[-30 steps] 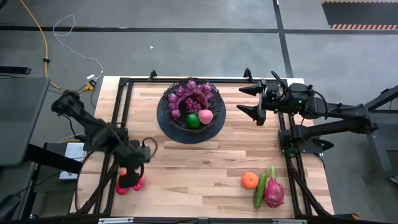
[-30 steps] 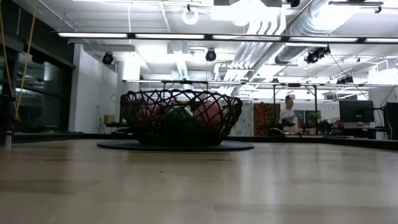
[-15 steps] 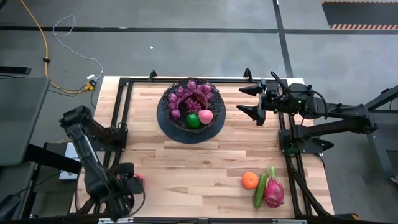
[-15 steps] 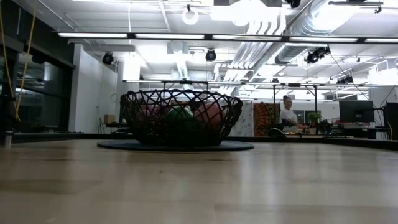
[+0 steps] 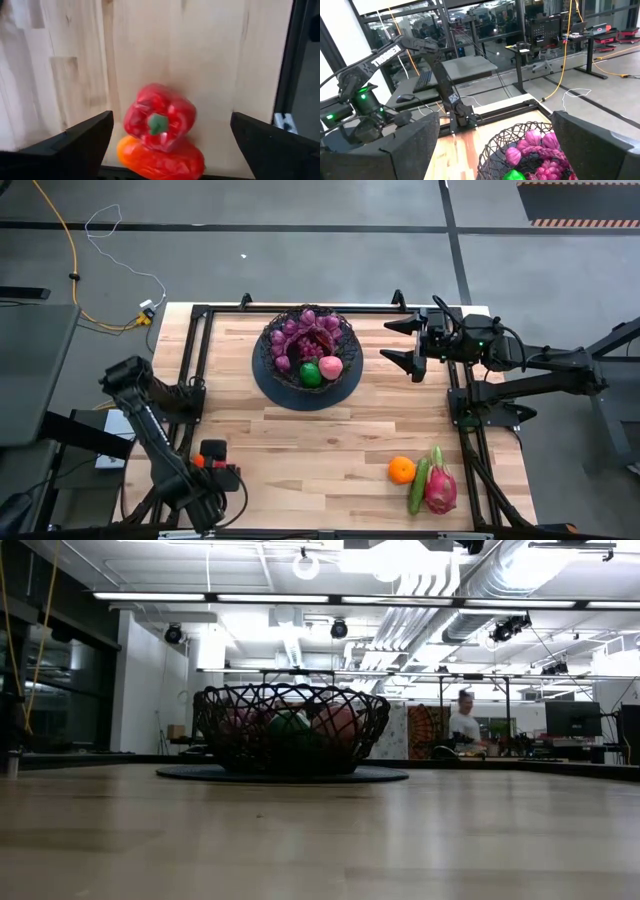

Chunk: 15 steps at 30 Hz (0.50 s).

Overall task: Build produce basket
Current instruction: Put the red bell pepper into the wire basket

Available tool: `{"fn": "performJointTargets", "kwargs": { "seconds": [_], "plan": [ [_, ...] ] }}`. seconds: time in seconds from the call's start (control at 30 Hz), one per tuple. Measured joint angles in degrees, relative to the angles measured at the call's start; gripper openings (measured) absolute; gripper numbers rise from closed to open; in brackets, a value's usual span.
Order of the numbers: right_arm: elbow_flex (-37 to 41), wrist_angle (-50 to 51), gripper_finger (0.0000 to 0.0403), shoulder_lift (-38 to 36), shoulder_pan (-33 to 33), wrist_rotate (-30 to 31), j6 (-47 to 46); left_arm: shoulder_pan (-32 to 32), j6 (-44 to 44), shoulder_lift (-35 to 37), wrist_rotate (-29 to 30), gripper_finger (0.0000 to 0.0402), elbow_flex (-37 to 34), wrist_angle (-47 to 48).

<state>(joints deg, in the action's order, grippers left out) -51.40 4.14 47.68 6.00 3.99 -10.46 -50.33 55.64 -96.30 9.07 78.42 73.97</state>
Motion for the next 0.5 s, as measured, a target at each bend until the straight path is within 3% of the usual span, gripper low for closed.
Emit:
{"fn": "performJointTargets", "kwargs": {
  "seconds": [0.23, 0.5],
  "plan": [
    [0.0, 0.5, 0.0374, 0.0, 0.0, 0.0, 0.0, 0.1, -5.8, 1.4, -3.4, 0.0400, -6.4, -1.8],
    [0.0, 0.8, 0.0374, 0.0, 0.0, 1.9, 0.0, 0.1, -16.4, 1.4, -4.1, 0.0400, -12.8, -10.3]
  ]
}}
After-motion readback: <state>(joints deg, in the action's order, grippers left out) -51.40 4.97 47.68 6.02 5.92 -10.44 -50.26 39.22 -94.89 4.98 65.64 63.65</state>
